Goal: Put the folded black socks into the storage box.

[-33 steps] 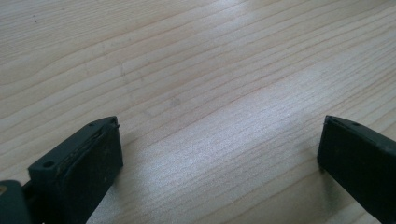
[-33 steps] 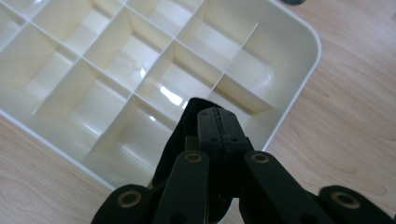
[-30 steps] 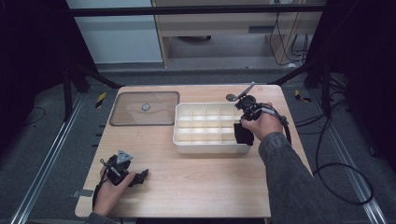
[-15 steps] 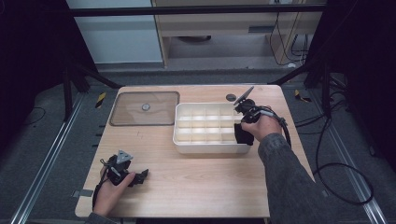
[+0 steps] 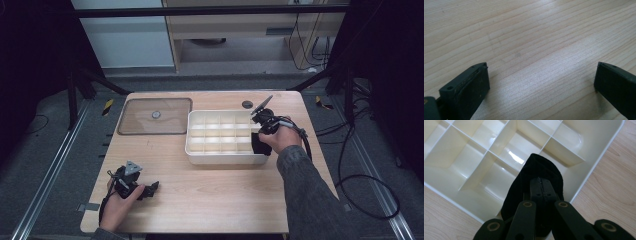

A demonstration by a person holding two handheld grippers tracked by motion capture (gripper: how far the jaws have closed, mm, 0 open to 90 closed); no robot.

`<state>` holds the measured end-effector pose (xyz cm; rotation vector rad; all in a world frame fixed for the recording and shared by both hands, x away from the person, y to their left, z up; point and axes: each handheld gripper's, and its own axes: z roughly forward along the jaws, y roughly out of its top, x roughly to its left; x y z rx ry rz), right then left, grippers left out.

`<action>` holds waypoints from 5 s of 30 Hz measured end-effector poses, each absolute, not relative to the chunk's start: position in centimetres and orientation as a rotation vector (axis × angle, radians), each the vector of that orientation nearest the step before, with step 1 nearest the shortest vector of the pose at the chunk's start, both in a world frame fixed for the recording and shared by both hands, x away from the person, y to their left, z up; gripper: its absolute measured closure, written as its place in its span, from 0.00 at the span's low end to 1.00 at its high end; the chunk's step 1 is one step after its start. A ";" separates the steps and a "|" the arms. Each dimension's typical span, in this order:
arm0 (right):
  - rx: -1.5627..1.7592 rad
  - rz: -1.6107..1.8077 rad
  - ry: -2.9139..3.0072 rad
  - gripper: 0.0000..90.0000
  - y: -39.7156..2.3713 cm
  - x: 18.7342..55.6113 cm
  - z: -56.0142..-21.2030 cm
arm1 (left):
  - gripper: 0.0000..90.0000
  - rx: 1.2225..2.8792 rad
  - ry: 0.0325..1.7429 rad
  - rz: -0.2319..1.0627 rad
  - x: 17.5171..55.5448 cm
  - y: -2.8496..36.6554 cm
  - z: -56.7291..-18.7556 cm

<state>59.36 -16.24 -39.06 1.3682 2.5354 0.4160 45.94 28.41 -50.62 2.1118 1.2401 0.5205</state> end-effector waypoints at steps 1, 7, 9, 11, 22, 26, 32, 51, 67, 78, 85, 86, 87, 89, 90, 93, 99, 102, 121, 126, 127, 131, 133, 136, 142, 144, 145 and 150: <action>1.362 0.413 2.535 1.00 -16.2 59.3 -39.1 | 0.00 2.112 1.240 0.521 45.9 28.4 -50.6; 1.367 0.427 2.533 1.00 -16.4 59.2 -39.5 | 0.00 2.111 1.240 0.522 45.9 28.4 -50.6; 1.374 0.428 2.530 1.00 -16.4 59.1 -39.7 | 0.00 2.112 1.240 0.521 45.9 28.4 -50.6; 1.370 0.424 2.532 1.00 -16.4 59.1 -39.7 | 0.00 2.112 1.240 0.522 45.9 28.4 -50.6; 1.375 0.408 2.545 1.00 -16.3 58.9 -40.2 | 0.00 2.112 1.240 0.521 45.9 28.4 -50.6; 1.384 0.399 2.547 1.00 -16.3 58.9 -40.3 | 0.00 2.112 1.240 0.521 45.9 28.4 -50.6; 1.390 0.407 2.557 1.00 -16.4 58.8 -40.6 | 0.00 2.108 1.242 0.522 45.9 28.4 -50.6; 1.424 0.420 2.596 1.00 -16.9 58.6 -41.3 | 0.00 2.109 1.245 0.520 45.9 28.4 -50.6; 1.458 0.397 2.608 1.00 -17.2 58.6 -43.0 | 0.00 2.103 1.247 0.519 45.9 28.3 -50.6; 1.476 0.401 2.605 1.00 -17.3 58.7 -43.5 | 0.00 2.108 1.245 0.518 45.9 28.4 -50.6; 1.476 0.405 2.610 1.00 -17.3 58.8 -43.6 | 0.00 2.108 1.245 0.518 45.9 28.4 -50.6; 1.474 0.404 2.610 1.00 -17.3 58.8 -43.6 | 0.00 2.108 1.245 0.518 45.9 28.4 -50.6; 1.476 0.402 2.610 1.00 -17.3 58.8 -43.6 | 0.00 2.108 1.245 0.518 45.9 28.4 -50.6; 1.476 0.400 2.611 1.00 -17.3 58.8 -43.7 | 0.00 2.108 1.245 0.518 45.9 28.4 -50.6; 1.477 0.399 2.611 1.00 -17.3 58.8 -43.7 | 0.00 2.109 1.245 0.519 45.9 28.4 -50.6; 1.479 0.395 2.610 1.00 -17.3 58.8 -43.7 | 0.00 2.109 1.245 0.518 45.9 28.4 -50.6; 1.487 0.395 2.611 1.00 -17.3 58.8 -43.8 | 0.00 2.114 1.243 0.518 45.9 28.4 -50.6; 1.485 0.392 2.615 1.00 -17.3 58.9 -43.9 | 0.00 2.108 1.245 0.518 45.9 28.4 -50.6; 1.488 0.392 2.625 1.00 -17.3 59.0 -44.1 | 0.00 2.110 1.243 0.517 45.9 28.3 -50.6; 1.491 0.390 2.624 1.00 -17.3 58.9 -44.1 | 0.00 2.114 1.241 0.516 45.9 28.3 -50.6; 1.490 0.394 2.624 1.00 -17.3 58.9 -44.2 | 0.00 2.115 1.241 0.516 45.9 28.3 -50.6; 1.494 0.399 2.623 1.00 -17.3 58.9 -44.3 | 0.00 2.115 1.240 0.516 45.9 28.3 -50.6; 1.494 0.398 2.622 1.00 -17.3 58.9 -44.3 | 0.00 2.116 1.240 0.515 45.9 28.3 -50.6; 1.501 0.395 2.617 1.00 -17.2 58.8 -44.4 | 0.00 2.117 1.239 0.515 45.9 28.3 -50.6; 1.502 0.389 2.614 1.00 -17.1 58.7 -44.4 | 0.00 2.117 1.238 0.515 46.0 28.3 -50.6; 1.501 0.386 2.613 1.00 -17.1 58.7 -44.4 | 0.00 2.117 1.238 0.514 46.0 28.3 -50.6; 1.504 0.386 2.612 1.00 -17.1 58.7 -44.4 | 0.00 2.117 1.238 0.515 46.0 28.3 -50.6; 1.496 0.392 2.616 1.00 -17.0 58.5 -44.4 | 0.00 2.117 1.238 0.514 46.0 28.3 -50.6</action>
